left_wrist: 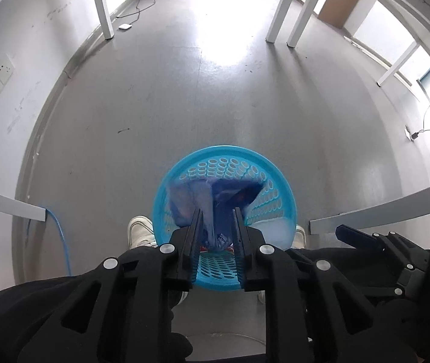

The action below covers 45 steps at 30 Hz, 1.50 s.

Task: Collect trash
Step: 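Open the left tool over the basket while the right tool releases the cup, then raise both tools back toward the remaining trash on the table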

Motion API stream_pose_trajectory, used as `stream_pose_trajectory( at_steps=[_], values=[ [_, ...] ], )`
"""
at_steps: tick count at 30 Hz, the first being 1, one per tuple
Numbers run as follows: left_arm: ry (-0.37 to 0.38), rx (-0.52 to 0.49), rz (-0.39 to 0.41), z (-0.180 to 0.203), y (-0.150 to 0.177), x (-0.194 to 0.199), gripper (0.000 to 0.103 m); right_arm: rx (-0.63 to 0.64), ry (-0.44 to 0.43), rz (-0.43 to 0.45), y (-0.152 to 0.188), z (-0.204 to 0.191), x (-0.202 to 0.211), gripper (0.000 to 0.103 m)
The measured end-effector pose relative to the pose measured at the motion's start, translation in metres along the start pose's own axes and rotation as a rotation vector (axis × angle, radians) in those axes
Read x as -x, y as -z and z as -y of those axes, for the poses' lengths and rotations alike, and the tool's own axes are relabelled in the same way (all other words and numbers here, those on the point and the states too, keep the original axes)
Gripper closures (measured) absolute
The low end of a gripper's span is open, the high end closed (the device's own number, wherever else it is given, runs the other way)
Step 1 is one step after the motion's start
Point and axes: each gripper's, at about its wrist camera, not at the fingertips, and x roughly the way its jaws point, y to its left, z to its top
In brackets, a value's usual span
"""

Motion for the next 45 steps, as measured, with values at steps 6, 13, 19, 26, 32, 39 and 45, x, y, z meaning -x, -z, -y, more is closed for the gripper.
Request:
stream_pose_trajectory(
  at_steps=[6, 13, 19, 26, 32, 39, 45],
  values=[
    [0.018, 0.044, 0.028, -0.008, 0.005, 0.016, 0.086, -0.003, 0.002, 0.021, 0.003, 0.0, 0.009, 0.028],
    [0.039, 0.071, 0.064, -0.012, 0.019, 0.04, 0.082, 0.03, -0.001, 0.075, 0.014, -0.006, 0.033, 0.028],
    [0.039, 0.05, 0.146, -0.008, 0.04, 0.078, 0.072, 0.066, -0.004, 0.144, 0.033, -0.012, 0.07, 0.025],
    [0.043, 0.032, 0.295, -0.007, 0.063, 0.14, 0.053, 0.111, 0.015, 0.199, 0.056, -0.022, 0.111, 0.018],
    [0.07, 0.009, 0.431, -0.005, 0.079, 0.188, 0.043, 0.134, 0.028, 0.263, 0.075, -0.024, 0.146, 0.018],
    [0.066, -0.007, 0.611, -0.004, 0.092, 0.233, 0.028, 0.137, 0.034, 0.425, 0.094, -0.018, 0.2, 0.013],
    [0.05, -0.017, 0.722, -0.004, 0.09, 0.261, 0.013, 0.155, 0.026, 0.573, 0.103, -0.019, 0.249, 0.009]
  ],
)
